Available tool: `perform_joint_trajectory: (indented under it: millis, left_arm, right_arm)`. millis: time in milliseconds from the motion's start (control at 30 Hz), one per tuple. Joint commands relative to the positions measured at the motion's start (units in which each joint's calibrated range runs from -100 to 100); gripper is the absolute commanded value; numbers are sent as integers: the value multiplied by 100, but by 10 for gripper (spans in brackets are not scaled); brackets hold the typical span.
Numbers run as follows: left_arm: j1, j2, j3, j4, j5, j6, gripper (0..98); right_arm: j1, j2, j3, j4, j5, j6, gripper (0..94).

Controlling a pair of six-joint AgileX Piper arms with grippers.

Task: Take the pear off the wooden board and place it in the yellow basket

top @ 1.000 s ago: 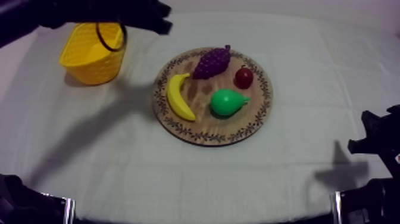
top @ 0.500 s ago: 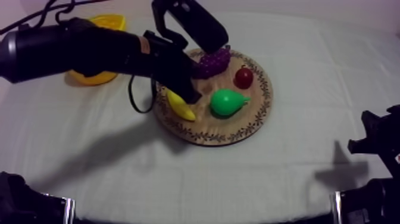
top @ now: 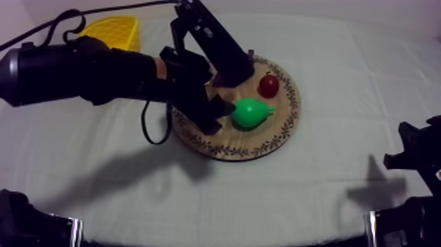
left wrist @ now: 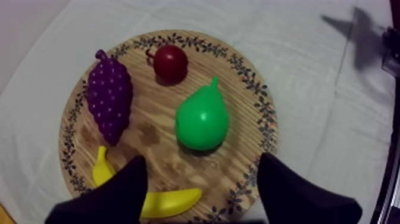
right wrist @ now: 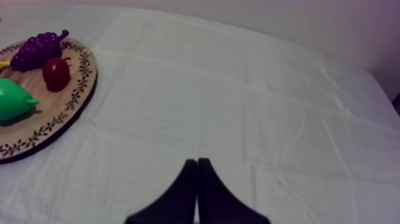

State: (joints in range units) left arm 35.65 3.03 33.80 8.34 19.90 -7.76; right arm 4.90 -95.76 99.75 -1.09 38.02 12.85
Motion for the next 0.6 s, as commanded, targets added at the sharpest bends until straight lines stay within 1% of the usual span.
perform_joint_trajectory:
  millis: [0, 133, 333, 433, 567]
  left_arm:
    - [2, 50, -47, -65, 61, 51, 748]
    - [5, 326, -536, -365, 551, 304, 749]
    - [64, 1088, -1791, -801, 1698, 660, 748]
    - [92, 1588, -2486, -970, 2315, 789, 745]
    - [95, 2316, -3403, -1136, 3121, 893, 739]
  right_arm:
    - [0, 1, 3, -1, 5, -3, 3]
    - [0, 1, 3, -1, 5, -3, 3]
    - [0, 1, 3, -1, 5, -4, 3]
    - [0, 1, 3, -1, 5, -6, 3]
    - [0, 1, 3, -1, 5, -5, 3]
